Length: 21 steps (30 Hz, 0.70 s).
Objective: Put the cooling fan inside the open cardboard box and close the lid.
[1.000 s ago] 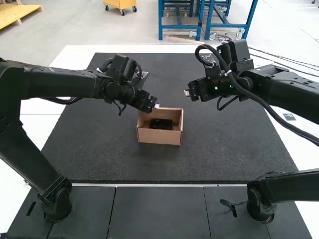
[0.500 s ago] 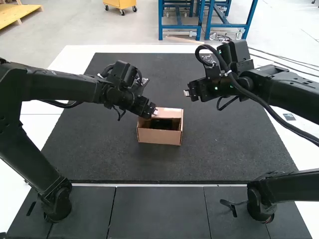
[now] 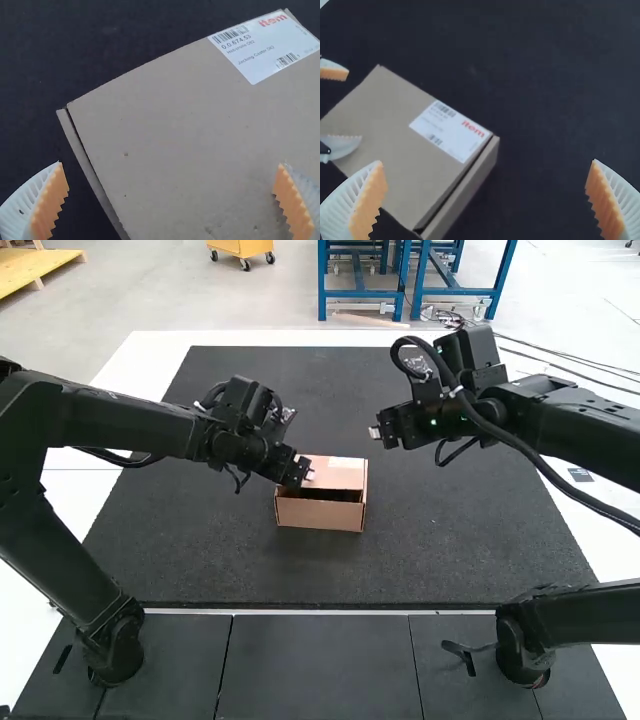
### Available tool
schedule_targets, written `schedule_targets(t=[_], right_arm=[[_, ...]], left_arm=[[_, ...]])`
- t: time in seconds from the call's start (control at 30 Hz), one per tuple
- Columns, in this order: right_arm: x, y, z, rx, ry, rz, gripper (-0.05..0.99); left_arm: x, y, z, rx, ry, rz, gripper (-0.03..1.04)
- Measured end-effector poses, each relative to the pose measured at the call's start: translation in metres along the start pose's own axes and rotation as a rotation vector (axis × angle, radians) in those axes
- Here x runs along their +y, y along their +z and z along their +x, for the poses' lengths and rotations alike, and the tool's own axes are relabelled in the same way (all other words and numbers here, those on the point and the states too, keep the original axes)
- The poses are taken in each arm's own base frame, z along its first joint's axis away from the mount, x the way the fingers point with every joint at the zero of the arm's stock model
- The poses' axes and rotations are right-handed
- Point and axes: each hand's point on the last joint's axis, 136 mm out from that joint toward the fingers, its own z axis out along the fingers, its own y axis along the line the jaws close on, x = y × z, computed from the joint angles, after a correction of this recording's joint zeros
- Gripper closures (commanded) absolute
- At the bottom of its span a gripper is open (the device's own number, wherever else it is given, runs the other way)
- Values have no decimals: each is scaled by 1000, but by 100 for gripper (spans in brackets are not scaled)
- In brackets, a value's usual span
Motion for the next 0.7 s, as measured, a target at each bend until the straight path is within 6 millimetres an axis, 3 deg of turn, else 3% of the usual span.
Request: schedule_targets(t=[0.43,0.7], right_arm=[[0,0,6,22,0,-1,3],[0,0,6,22,0,-1,3]], left_arm=[[3,0,-6,-28,1,-15,4],[5,4,10,-8,0,-26,4]])
